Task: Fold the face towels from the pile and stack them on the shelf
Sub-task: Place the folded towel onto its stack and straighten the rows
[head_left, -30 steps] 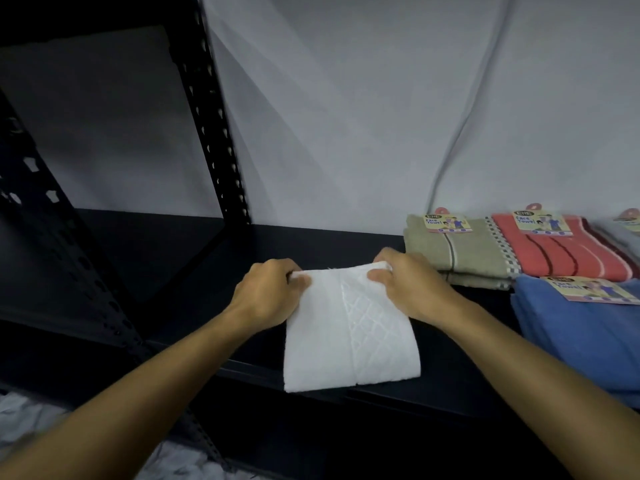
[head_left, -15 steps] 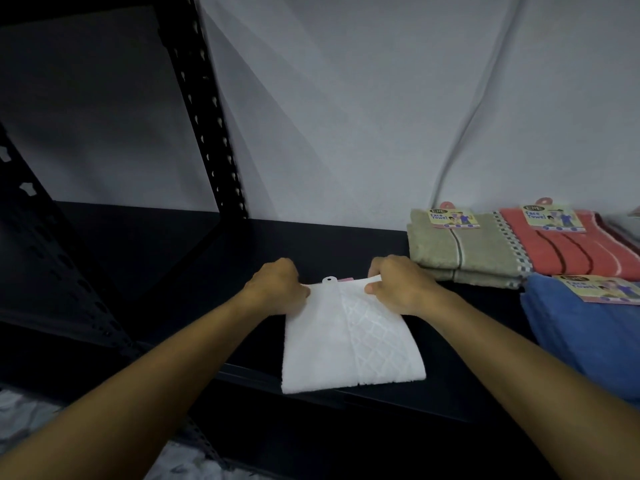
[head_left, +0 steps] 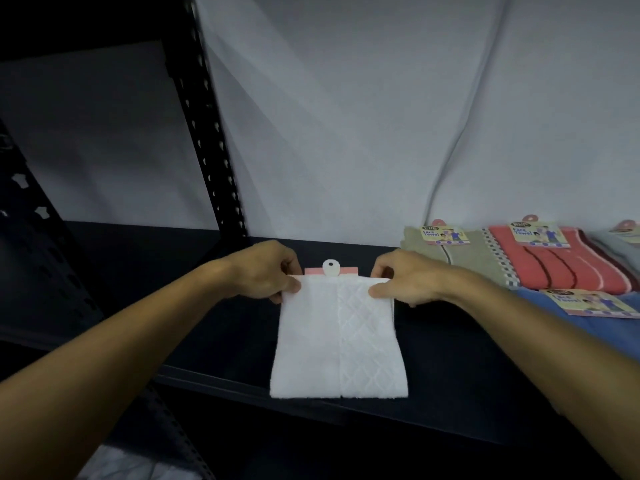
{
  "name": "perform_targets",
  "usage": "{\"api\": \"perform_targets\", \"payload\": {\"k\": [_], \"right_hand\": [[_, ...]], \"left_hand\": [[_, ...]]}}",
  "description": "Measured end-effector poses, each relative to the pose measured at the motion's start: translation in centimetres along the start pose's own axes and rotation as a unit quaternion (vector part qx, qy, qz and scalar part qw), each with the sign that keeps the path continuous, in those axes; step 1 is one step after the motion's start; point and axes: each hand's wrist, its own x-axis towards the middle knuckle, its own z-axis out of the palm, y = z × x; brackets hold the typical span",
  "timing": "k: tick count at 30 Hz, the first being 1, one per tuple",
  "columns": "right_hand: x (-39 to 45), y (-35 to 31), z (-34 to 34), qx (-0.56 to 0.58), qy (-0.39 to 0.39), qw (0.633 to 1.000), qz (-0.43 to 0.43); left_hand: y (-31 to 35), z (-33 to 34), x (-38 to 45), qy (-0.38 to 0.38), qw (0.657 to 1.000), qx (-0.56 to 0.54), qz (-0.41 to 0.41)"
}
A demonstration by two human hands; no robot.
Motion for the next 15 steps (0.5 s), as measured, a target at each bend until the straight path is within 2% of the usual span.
{"api": "perform_targets", "payload": {"k": [4, 6, 8, 10, 12, 15], "right_hand": [[-1.1, -1.7, -3.5, -0.012, 0.138, 0.988, -0.061], [-2.0, -2.4, -4.5, -0.017, 0.219, 0.97, -0.1], [-3.0, -2.3, -3.9, -0.052, 0.305, 0.942, -0.131], [-4.1, -1.6, -1.8, -0.119, 0.389, 0.895, -0.185], [-5.5, -0.5, 1.4, -0.171, 0.424, 0.863, -0.216], [-7.6, 1.9, 6.8, -0.201, 0.372, 0.878, -0.225]], "left_hand": [[1.1, -2.5, -1.4, 0.161, 0.982, 0.066, 0.075], [1.4, -2.9, -2.1, 0.27, 0.953, 0.072, 0.118], [1.2, -2.1, -3.2, 0.346, 0.917, 0.075, 0.182], [0.3, 0.0, -4.2, 0.376, 0.887, 0.099, 0.249], [-1.4, 3.0, -5.1, 0.371, 0.871, 0.122, 0.299], [-4.1, 8.1, -6.6, 0.314, 0.885, 0.142, 0.314]]}}
